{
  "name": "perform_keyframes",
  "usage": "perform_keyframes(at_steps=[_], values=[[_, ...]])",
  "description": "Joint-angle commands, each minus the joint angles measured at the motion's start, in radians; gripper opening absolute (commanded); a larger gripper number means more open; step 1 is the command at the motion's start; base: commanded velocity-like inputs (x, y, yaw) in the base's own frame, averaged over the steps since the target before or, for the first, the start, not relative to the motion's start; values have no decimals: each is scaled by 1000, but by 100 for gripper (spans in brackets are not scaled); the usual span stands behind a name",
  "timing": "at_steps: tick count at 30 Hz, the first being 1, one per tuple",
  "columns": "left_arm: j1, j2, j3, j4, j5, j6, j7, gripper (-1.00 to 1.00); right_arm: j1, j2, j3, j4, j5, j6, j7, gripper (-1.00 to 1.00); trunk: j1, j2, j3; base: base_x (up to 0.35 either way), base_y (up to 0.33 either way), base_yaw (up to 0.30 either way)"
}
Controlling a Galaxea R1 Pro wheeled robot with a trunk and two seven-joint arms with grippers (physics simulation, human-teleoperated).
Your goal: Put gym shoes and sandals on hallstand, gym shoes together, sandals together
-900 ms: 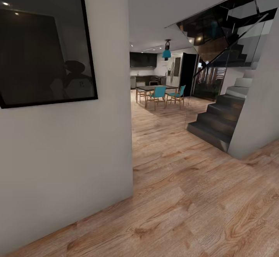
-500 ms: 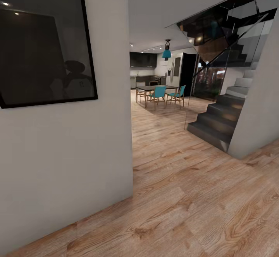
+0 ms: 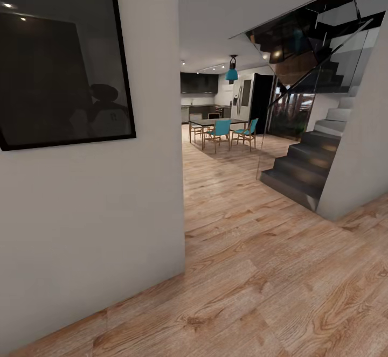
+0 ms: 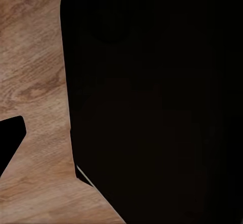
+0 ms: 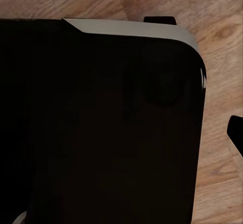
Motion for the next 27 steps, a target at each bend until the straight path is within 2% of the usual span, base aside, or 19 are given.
perform_keyframes(at_steps=[1, 8, 16, 17, 27], values=[[0, 0, 0, -1, 0, 0, -1, 100, 0, 0, -1, -1, 0, -1, 0, 100, 0, 0, -1, 0, 0, 0], [-4, 8, 0, -7, 2, -26, 4, 100, -1, -4, -1, -2, 0, -27, -1, 100, 0, 0, -1, 0, 0, 0], [-24, 15, 0, -53, 3, -70, 13, 100, -1, -49, -2, -40, 0, -72, -2, 100, 0, 0, -1, 0, 0, 0], [-25, 15, 0, -201, 3, -148, 13, 100, -1, -81, -2, -106, 0, -230, -2, 100, 0, 0, -1, 0, 0, 0], [-45, 15, -3, -375, -1, -154, 12, 100, -1, -120, -10, -287, -4, -244, -3, 100, 0, 0, -1, 0, 0, 0]])
